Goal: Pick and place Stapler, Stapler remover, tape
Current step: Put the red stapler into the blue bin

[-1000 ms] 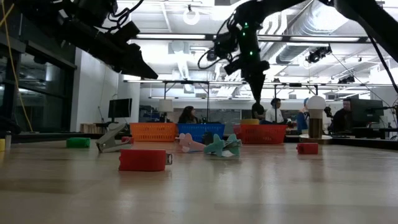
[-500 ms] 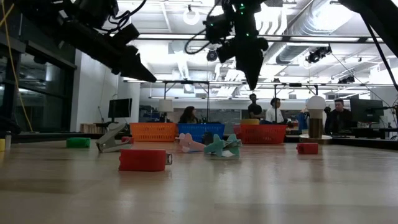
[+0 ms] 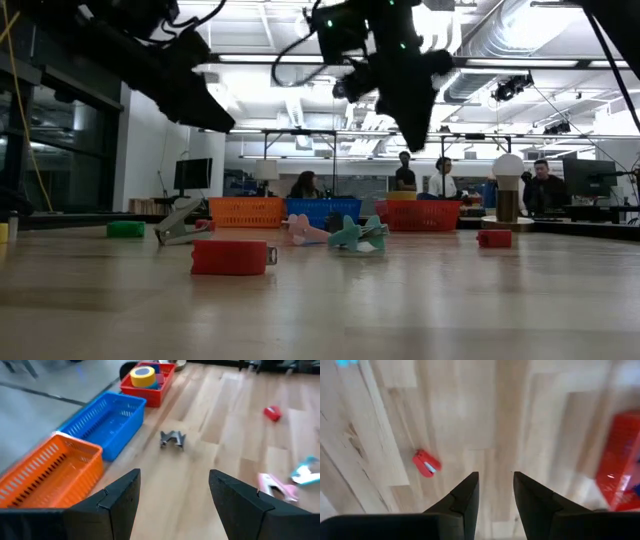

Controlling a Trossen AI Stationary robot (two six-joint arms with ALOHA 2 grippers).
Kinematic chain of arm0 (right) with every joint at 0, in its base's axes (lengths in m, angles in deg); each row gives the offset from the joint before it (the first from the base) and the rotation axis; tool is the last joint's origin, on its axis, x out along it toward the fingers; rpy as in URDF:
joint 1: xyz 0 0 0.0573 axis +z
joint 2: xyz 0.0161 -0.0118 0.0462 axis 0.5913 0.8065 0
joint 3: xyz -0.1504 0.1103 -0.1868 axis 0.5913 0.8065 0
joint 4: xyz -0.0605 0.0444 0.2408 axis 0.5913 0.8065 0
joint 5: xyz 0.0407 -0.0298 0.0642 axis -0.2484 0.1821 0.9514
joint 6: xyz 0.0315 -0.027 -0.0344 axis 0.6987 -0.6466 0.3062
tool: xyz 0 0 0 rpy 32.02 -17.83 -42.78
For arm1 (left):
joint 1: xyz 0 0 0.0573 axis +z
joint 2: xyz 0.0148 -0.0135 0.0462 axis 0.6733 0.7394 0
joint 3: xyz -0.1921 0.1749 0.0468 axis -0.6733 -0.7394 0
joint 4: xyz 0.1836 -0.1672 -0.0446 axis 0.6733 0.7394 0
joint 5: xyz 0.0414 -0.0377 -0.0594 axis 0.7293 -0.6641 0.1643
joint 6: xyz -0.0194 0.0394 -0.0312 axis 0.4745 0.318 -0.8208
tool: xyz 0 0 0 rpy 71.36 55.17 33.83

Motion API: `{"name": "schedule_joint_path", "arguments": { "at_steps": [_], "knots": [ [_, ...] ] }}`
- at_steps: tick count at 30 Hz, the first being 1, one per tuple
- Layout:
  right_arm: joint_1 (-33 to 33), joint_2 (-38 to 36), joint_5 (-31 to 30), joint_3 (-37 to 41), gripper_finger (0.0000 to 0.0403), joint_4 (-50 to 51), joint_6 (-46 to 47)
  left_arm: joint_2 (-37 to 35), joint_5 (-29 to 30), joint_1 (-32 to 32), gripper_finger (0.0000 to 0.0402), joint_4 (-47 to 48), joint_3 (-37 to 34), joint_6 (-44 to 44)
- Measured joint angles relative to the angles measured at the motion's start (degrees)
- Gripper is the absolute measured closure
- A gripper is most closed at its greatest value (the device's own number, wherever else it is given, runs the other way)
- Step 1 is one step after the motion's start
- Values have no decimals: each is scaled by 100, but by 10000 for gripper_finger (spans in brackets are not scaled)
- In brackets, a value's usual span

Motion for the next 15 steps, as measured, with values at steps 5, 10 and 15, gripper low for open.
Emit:
{"name": "schedule_joint_path", "arguments": {
  "at_steps": [5,10,15],
  "knots": [
    [365,-147,41,956,290,-767,267,-323,50,-389,170,548,-2,-272],
    [677,-591,100,1872,290,-1102,698,-472,668,-958,170,636,-2,-334],
    [920,-1399,65,2782,290,-1459,1141,-550,978,-1257,170,605,-2,-334]
  ]
}}
